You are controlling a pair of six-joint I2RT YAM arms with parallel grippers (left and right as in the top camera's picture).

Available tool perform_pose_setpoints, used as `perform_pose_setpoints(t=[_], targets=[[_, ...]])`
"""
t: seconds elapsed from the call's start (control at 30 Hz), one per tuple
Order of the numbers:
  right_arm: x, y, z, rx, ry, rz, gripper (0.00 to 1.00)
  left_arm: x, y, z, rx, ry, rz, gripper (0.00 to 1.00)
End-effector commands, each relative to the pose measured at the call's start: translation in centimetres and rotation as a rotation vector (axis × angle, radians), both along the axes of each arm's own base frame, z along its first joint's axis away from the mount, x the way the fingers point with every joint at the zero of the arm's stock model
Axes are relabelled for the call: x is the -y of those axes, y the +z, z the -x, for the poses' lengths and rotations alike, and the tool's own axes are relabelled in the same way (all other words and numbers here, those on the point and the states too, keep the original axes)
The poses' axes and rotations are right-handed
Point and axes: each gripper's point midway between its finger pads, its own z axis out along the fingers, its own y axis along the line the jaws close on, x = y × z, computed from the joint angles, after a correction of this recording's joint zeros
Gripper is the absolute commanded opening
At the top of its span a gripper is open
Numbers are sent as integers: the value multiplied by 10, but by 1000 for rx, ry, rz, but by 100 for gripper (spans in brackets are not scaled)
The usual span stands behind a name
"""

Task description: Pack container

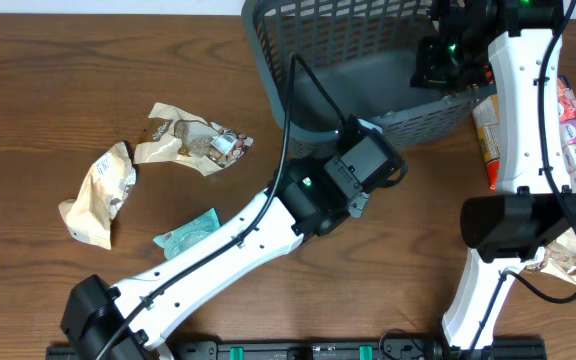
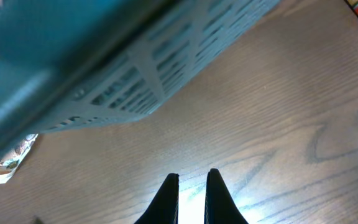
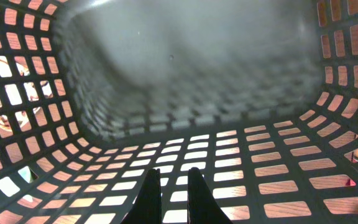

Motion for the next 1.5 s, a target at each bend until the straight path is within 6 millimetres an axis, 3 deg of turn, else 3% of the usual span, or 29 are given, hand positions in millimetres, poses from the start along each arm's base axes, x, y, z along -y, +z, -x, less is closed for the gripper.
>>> perform_pose_setpoints(t=[0.0, 0.27, 0.83, 1.47], targets=[[2, -1, 1, 3, 20, 20, 1, -9, 5, -12, 26, 23, -12, 6], [11, -2, 0, 3, 3, 52, 1, -22, 5, -24, 30, 51, -22, 6], [63, -4, 2, -14, -109, 93, 1, -51, 5, -51, 30, 140, -24, 6], [63, -4, 4, -23, -111, 83, 1, -77, 6, -72, 35, 208, -25, 6]])
